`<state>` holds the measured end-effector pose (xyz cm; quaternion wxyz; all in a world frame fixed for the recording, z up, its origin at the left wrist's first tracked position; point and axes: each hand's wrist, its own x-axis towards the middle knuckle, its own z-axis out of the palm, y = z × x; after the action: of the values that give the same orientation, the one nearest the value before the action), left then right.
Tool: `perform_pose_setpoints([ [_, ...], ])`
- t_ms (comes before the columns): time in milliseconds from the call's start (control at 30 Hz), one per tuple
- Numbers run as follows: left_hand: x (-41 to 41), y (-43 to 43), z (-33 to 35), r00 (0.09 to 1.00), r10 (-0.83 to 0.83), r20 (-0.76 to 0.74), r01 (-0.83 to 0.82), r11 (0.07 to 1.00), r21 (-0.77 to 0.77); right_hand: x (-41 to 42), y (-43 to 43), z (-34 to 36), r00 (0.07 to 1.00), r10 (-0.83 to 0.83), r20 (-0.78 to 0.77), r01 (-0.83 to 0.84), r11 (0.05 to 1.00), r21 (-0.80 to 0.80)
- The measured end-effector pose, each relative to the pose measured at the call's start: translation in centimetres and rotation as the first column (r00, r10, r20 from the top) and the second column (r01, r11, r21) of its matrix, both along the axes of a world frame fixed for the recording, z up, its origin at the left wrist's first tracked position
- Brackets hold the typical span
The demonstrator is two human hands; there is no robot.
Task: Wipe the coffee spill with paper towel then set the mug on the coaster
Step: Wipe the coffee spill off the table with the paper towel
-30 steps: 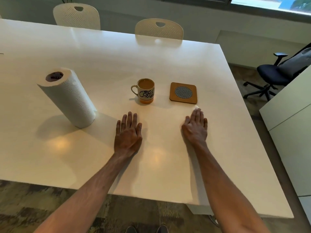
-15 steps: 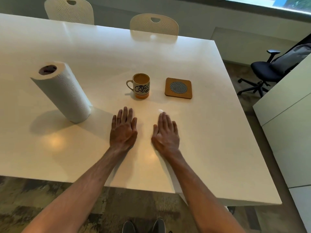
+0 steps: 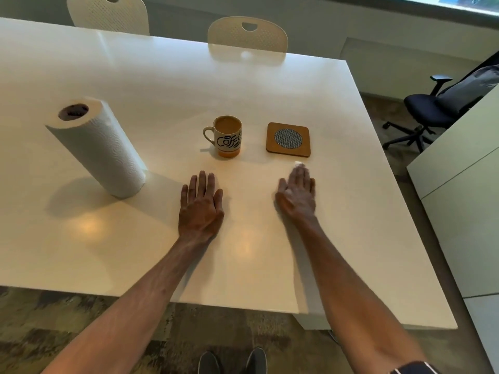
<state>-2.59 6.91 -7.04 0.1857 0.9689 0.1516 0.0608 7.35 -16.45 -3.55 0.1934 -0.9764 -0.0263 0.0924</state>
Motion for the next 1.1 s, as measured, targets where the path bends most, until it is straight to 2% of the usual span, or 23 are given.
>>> perform_pose_setpoints([
  [200, -0.2, -0.1, 0.6, 1.000, -0.015, 0.005, 0.015, 0.999, -0.035, -4.9, 7.8, -1.0, 0.954, 0.300, 0.004, -0.299, 0.954, -0.007],
  [367, -0.6, 0.5, 0.3, 0.997, -0.067, -0.042, 0.071, 0.991, 0.111, -9.5, 8.5, -1.5, 0.906, 0.421, 0.034, -0.421, 0.907, -0.006],
  [533, -1.2, 0.2, 0.6, 0.998, -0.060, -0.015, 0.060, 0.998, 0.005, -11.0, 5.2, -1.5, 0.934, 0.351, 0.058, -0.351, 0.936, -0.021],
  [800, -3.8, -0.2, 0.3, 0.998, -0.060, -0.006, 0.059, 0.998, -0.020, -6.6, -4.4, -1.2, 0.998, 0.016, 0.067, -0.012, 0.998, -0.062],
  [933, -5.2, -0.8, -0.3, 0.998, -0.068, 0.002, 0.068, 0.998, -0.018, -5.1, -4.4, -1.0, 0.991, -0.107, 0.076, 0.111, 0.993, -0.045],
  [1000, -5.0, -0.9, -0.3, 0.998, -0.058, 0.005, 0.058, 0.998, -0.026, -5.0, -2.9, -0.9, 0.991, -0.120, 0.057, 0.121, 0.992, -0.021],
  [1100, -4.6, -0.8, -0.2, 0.998, -0.057, 0.008, 0.057, 0.998, -0.031, -5.6, 0.4, -0.8, 0.999, 0.007, 0.036, -0.007, 1.000, -0.006],
])
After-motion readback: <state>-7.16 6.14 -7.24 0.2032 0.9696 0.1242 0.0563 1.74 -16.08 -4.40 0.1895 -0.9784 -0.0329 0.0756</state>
